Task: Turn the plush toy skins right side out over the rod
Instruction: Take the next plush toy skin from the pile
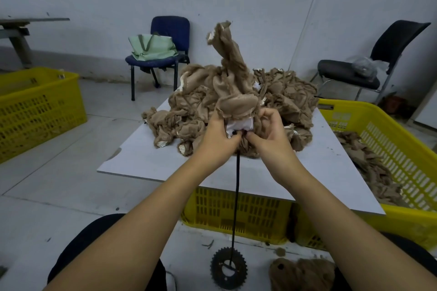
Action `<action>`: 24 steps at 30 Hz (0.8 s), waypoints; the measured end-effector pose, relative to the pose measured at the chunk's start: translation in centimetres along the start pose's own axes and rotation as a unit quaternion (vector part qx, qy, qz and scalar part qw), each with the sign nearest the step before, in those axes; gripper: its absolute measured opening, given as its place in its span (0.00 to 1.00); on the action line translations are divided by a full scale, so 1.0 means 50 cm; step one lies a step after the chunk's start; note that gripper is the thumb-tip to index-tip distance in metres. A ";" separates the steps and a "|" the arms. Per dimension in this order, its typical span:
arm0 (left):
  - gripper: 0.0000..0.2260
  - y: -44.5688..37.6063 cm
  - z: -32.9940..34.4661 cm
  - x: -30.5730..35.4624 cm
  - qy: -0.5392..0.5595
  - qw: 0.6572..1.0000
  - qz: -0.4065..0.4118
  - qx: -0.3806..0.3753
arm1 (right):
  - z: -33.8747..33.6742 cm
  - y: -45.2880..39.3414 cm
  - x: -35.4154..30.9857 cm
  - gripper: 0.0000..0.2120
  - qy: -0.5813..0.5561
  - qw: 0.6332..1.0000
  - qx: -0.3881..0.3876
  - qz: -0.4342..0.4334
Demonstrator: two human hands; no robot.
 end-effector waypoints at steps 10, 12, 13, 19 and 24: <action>0.23 0.009 0.019 0.020 -0.067 0.997 -0.003 -0.035 | 0.030 0.009 0.022 0.23 -0.036 0.991 -0.064 0.109; 0.25 0.013 0.030 0.029 0.081 0.991 -0.025 -0.101 | 0.022 0.012 0.026 0.19 -0.050 0.991 -0.046 0.118; 0.25 0.011 0.023 0.034 0.130 0.985 -0.025 -0.112 | 0.013 0.010 0.027 0.16 -0.070 0.990 -0.024 0.119; 0.22 -0.010 -0.033 0.013 0.004 0.998 -0.045 -0.038 | -0.018 -0.020 0.007 0.16 -0.174 0.977 0.013 0.126; 0.16 0.019 0.013 0.002 0.055 0.988 -0.078 -0.123 | -0.025 -0.022 -0.004 0.12 -0.204 0.969 -0.008 0.142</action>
Point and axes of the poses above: each hand's wrist, its own y-axis away from the middle knuckle, its own z-axis out of the palm, x = y × z, the point moved 6 cm from there along -y, towards the middle knuckle, and after that the axes turned 15 degrees about z, right-handed, at the moved point
